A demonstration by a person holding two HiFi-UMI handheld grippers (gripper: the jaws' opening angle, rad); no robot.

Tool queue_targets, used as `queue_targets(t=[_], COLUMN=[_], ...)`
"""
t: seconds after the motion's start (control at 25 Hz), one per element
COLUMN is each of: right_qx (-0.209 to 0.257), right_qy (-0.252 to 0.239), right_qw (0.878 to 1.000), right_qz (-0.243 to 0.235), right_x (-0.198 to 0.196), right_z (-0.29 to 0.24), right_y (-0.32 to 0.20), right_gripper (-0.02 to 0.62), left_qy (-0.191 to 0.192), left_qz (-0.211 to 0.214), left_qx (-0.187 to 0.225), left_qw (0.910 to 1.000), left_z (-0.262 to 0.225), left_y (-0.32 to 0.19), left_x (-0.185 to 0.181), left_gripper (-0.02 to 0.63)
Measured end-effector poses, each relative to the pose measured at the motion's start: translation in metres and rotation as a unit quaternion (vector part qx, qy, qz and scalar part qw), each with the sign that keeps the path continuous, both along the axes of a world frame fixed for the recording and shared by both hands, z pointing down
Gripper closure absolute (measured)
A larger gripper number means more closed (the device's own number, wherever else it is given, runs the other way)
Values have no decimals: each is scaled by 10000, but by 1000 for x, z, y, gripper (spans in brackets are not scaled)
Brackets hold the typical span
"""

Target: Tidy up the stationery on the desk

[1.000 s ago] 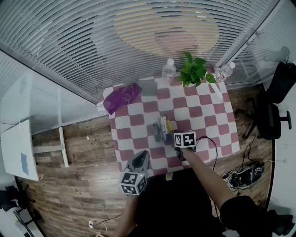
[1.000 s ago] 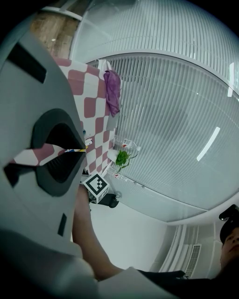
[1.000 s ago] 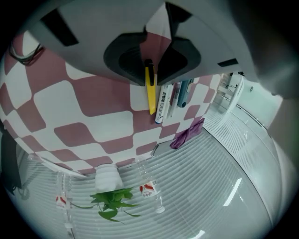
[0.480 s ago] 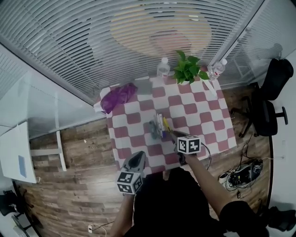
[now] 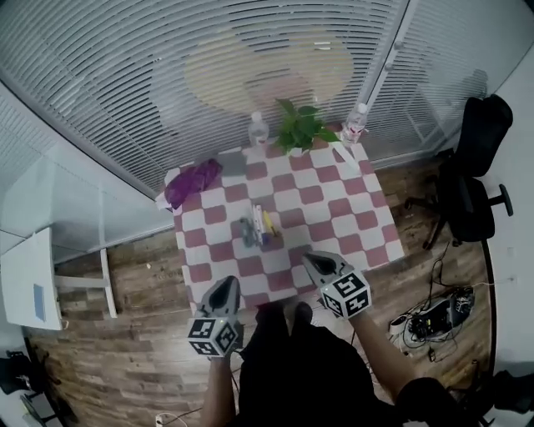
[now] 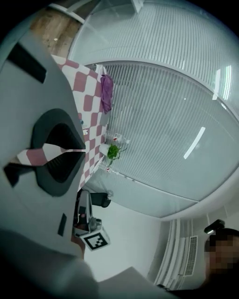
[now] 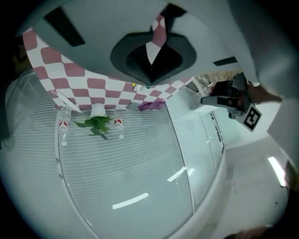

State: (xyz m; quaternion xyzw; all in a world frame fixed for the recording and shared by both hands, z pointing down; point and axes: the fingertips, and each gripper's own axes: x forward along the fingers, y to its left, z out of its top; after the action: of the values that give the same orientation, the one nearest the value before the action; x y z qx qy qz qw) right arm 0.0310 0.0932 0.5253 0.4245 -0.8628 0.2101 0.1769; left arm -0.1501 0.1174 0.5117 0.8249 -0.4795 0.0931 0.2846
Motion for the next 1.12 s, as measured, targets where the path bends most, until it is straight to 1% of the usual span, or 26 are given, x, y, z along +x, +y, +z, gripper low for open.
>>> queue_targets(t=[0.08,0.16,0.32,0.4,0.52,0.64,0.8,1.12], right_qx=[270,443,475,588,778,917,1019,1088], right_qy=[-202,-364,-880,-995,-991,-984,-948,-925], right_qw=[9993,9980,9941,9919,9906,9896,9895,9889], right_qz=[-187,-280,-431,-523,-537,-502,-401,-405], right_x=[7,15,16,15,21,32,46,51], right_z=[-25,-46,-76,-90,-106,-114,-120,-121], right_y=[20,39,67,75,85,94,101,111], right_gripper=[574,574,574,574,574,574,574,574], left_qy=[14,26,49,72,21,-20,-58,-105], left_qz=[-176,-218,-176,-130,-69,100,276,378], left_qx=[190,364,586,644,703,781,877,990], left_qw=[9997,9991,9981,9978,9975,9969,9958,9943], left_z=[-19,-35,-57,-62,-67,-72,-79,-87], left_y=[13,30,59,66,72,75,77,87], left_x=[1,10,29,40,53,68,84,91], left_gripper=[563,563,563,563,563,563,563,563])
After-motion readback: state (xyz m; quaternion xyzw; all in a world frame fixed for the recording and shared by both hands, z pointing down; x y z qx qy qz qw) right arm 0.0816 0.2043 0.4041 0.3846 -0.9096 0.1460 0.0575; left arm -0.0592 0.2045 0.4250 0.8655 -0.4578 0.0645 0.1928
